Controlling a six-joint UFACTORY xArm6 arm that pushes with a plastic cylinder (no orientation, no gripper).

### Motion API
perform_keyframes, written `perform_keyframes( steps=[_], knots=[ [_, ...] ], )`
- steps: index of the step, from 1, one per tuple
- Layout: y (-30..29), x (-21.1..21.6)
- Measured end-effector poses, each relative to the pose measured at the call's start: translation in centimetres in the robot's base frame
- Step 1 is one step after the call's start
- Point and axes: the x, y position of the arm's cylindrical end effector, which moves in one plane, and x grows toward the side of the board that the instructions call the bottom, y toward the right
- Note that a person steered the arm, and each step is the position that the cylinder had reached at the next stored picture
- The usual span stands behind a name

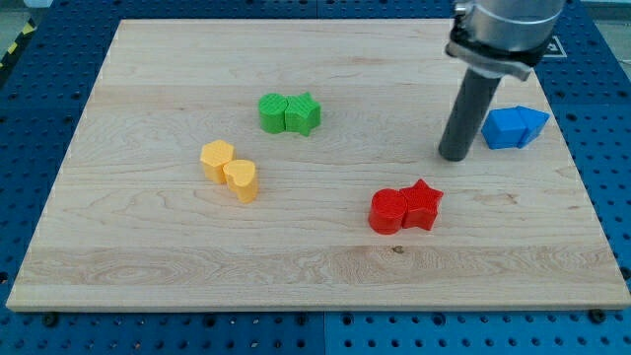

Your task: Move your arm near to the yellow hexagon

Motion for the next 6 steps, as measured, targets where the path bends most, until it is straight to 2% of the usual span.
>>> perform_keyframes(
  steps=[3,4,5,6],
  knots=[
    [-15.6,0.4],
    [-20.9,-0.6],
    [-25.1,-2.5],
    [-26.6,-3.7]
  ],
)
